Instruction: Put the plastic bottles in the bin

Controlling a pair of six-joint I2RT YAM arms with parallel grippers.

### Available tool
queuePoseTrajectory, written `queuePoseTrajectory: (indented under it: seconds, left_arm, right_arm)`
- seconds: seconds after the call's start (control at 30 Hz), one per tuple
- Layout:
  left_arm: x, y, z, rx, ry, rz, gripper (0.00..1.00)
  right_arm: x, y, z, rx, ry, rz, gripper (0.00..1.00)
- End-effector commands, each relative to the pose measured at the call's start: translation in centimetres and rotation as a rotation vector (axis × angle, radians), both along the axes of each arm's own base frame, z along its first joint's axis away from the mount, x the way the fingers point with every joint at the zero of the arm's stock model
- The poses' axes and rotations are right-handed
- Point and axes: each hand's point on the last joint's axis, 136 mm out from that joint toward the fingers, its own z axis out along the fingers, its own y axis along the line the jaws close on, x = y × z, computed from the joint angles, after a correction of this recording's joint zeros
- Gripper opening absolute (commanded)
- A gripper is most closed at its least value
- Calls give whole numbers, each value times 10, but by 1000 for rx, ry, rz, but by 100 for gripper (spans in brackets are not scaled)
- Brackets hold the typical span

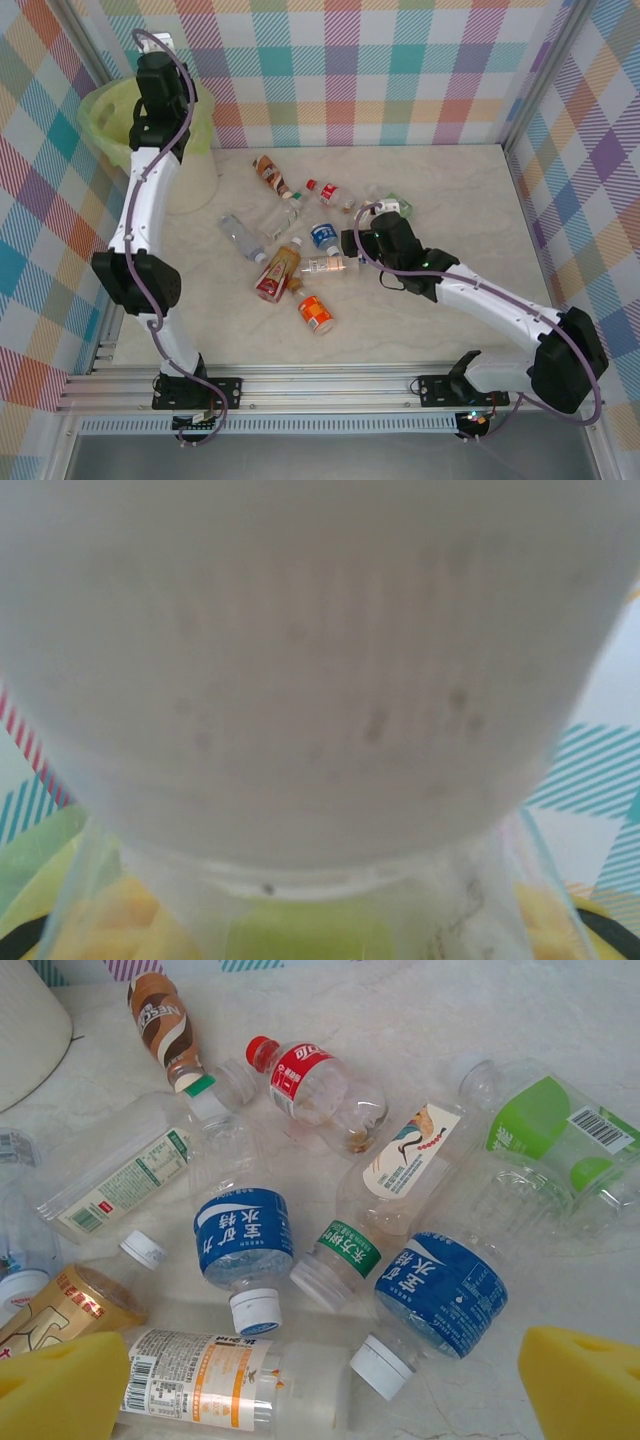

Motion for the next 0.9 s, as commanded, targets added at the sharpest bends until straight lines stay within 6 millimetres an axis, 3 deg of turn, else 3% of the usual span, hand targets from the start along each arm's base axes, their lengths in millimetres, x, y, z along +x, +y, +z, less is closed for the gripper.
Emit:
queuePoseTrajectory:
  seconds: [0.0, 0.43, 0.67, 0.87]
  left_arm:
    - [2, 20, -12, 1, 66, 64, 30]
    - [20, 34, -69, -117, 135, 25, 34]
    - [21, 21, -79, -239, 133, -37, 43]
    - [18, 18, -74, -282, 121, -44, 64]
  right_arm:
    - [-3, -9, 2, 7, 0, -34, 100]
    - [-6, -12, -9, -13, 25, -40, 100]
    - [-6, -13, -12, -20, 35, -44, 100]
    - [-6, -12, -14, -23, 43, -44, 100]
